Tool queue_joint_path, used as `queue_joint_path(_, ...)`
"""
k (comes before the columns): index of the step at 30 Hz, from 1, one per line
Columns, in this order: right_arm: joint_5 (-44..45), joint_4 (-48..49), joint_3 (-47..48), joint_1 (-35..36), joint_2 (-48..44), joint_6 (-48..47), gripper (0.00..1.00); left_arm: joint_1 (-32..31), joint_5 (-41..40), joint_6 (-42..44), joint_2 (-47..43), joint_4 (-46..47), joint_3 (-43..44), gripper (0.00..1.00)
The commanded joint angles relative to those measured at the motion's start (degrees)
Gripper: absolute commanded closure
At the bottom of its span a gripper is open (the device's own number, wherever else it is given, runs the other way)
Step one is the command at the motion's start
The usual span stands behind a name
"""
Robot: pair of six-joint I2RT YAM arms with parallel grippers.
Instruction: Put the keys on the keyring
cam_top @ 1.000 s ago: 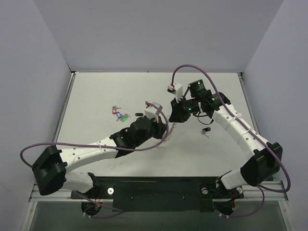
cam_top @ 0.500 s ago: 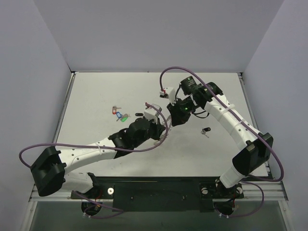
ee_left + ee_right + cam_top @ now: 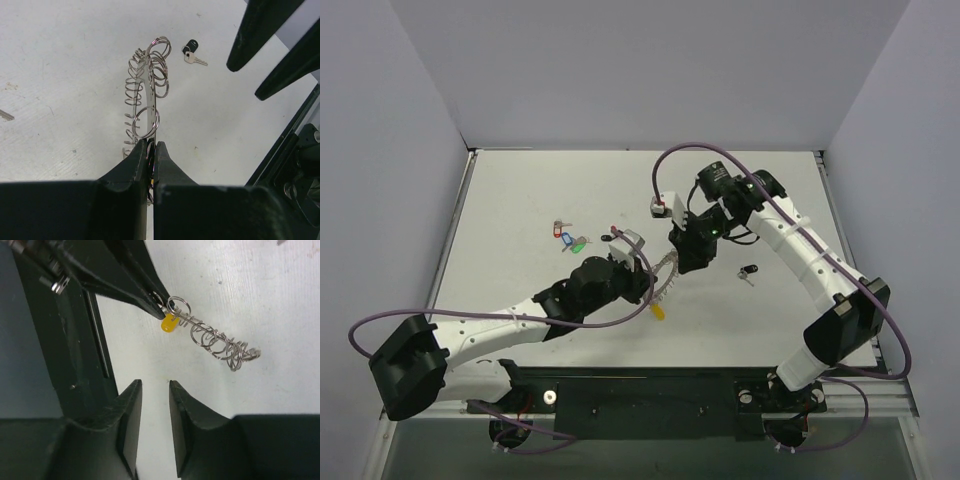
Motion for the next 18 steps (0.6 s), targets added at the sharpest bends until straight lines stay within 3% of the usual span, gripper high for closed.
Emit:
queue_joint_path(1,-7.2,-2.4,-4.2,0.7,-6.5,-17.4,0.69,0.6,6.3,3.8,-3.7,8.9,-1.1,1.00)
queue_joint_path(6,-7.9,-0.1,-6.9,2.2,-10.1,-29.4,0.54,0.8,9.7,6.3,-4.9,9.0,-2.2,1.00)
queue_joint_path(18,-4.9,2.9,-6.7,7.3,-6.6,-28.7,0.47,0.7,14.5,5.8,-4.5,9.0,-1.1,1.00)
